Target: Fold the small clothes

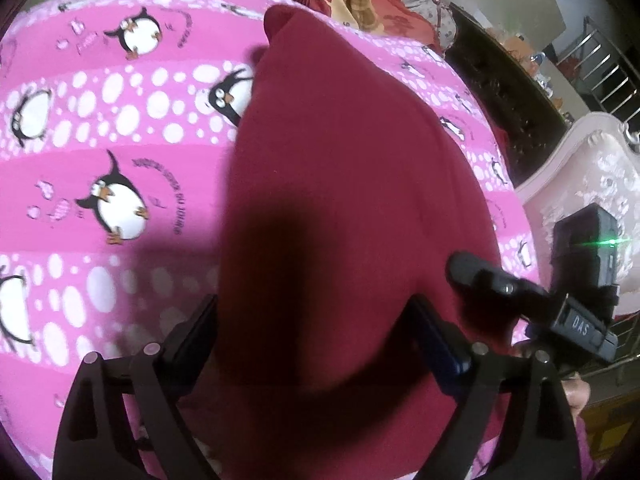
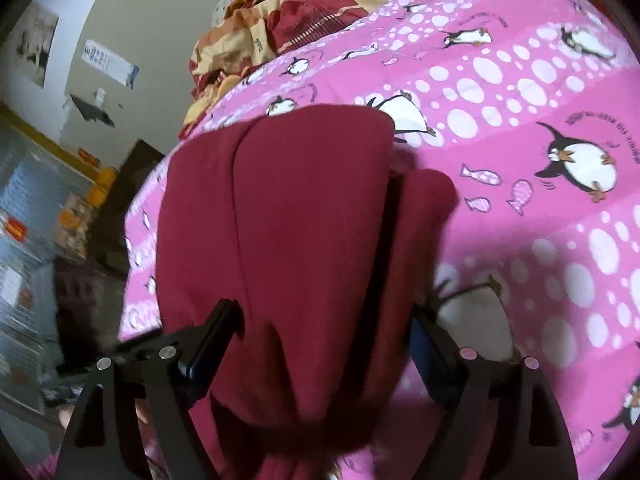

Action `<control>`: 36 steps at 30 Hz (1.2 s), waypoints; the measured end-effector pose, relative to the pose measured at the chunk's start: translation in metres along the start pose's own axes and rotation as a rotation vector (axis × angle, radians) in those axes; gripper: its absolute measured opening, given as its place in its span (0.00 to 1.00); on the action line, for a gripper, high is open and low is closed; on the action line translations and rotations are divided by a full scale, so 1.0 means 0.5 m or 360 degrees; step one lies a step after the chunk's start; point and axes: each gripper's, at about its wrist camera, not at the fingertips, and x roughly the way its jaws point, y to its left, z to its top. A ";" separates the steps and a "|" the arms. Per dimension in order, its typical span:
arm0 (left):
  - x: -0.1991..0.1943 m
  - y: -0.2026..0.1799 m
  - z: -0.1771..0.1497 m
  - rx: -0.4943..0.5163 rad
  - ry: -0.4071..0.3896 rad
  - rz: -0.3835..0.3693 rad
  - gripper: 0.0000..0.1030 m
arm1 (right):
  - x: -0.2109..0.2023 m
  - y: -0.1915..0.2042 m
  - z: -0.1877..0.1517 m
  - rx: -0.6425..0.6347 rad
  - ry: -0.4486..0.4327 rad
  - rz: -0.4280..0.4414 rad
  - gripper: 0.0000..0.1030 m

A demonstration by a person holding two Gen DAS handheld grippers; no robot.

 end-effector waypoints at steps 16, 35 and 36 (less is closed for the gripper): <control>-0.194 0.049 -0.078 -0.0034 -0.0087 0.0141 0.55 | 0.030 0.233 -0.046 -0.0354 0.0195 0.0178 0.45; -0.256 0.111 -0.168 -0.0097 -0.0307 0.0556 0.71 | -0.038 0.365 -0.145 -0.0807 0.0077 -0.0223 0.64; -0.257 0.109 -0.172 -0.0079 -0.0310 0.0592 0.71 | -0.036 0.374 -0.159 -0.0845 0.0061 -0.0226 0.59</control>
